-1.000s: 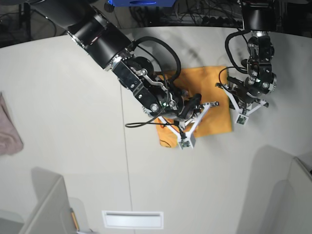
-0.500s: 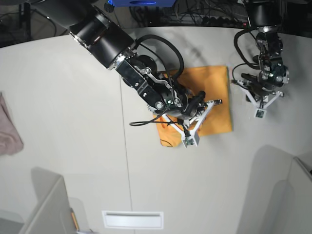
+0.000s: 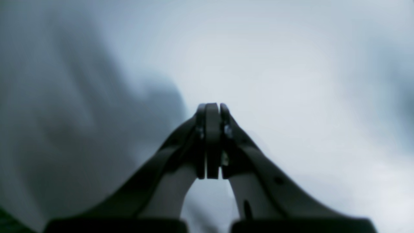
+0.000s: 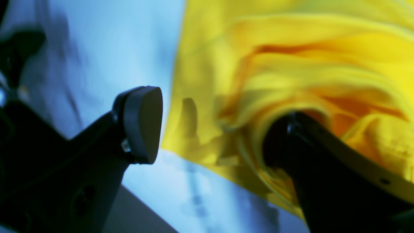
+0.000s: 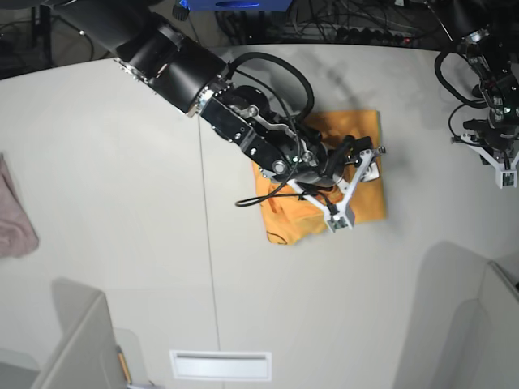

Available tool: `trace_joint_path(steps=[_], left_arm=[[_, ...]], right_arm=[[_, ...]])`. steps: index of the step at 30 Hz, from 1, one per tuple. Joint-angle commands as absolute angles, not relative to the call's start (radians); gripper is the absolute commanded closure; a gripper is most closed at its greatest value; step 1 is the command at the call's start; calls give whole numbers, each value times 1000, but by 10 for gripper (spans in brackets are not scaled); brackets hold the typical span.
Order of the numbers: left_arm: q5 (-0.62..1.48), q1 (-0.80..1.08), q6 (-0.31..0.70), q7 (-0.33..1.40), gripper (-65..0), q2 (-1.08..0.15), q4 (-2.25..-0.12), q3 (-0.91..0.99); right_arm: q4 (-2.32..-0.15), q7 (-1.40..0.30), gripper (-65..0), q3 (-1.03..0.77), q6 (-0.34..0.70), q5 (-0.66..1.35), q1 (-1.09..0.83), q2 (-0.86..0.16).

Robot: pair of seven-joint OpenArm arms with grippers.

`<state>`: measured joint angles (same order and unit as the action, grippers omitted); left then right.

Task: Fold the T-shirt properly
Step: 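Grasp the strip's other end with the right gripper and lift, then fold the held end over the shirt with the right gripper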

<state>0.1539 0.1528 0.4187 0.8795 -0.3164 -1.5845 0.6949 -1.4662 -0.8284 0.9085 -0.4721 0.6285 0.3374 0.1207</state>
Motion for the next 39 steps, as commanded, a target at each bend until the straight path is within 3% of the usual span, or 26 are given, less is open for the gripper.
trace_joint_path(steps=[1, 11, 17, 20, 23, 28, 39], left_arm=[[156, 147, 414, 863, 0, -335, -1600, 711], [156, 145, 414, 863, 0, -334, -1598, 717], [156, 145, 414, 860, 0, -334, -1596, 719], [156, 147, 414, 860, 0, -334, -1596, 720], [156, 148, 414, 860, 0, -334, -1596, 740], [156, 145, 414, 860, 0, -334, -1596, 774], [156, 143, 414, 858, 0, -334, -1596, 773]], right_arm=[[-1486, -794, -414, 923, -466, 634, 367, 137], [-1508, -690, -414, 1173, -463, 638, 470, 142], [-1652, -762, -399, 1127, -469, 631, 498, 87], [-1744, -826, -269, 983, -469, 631, 464, 27], [-1805, -878, -6, 846, -469, 631, 414, -16], [-1811, -911, 0, 707, -469, 633, 328, -48], [-1698, -901, 0, 704, -469, 633, 260, -56]])
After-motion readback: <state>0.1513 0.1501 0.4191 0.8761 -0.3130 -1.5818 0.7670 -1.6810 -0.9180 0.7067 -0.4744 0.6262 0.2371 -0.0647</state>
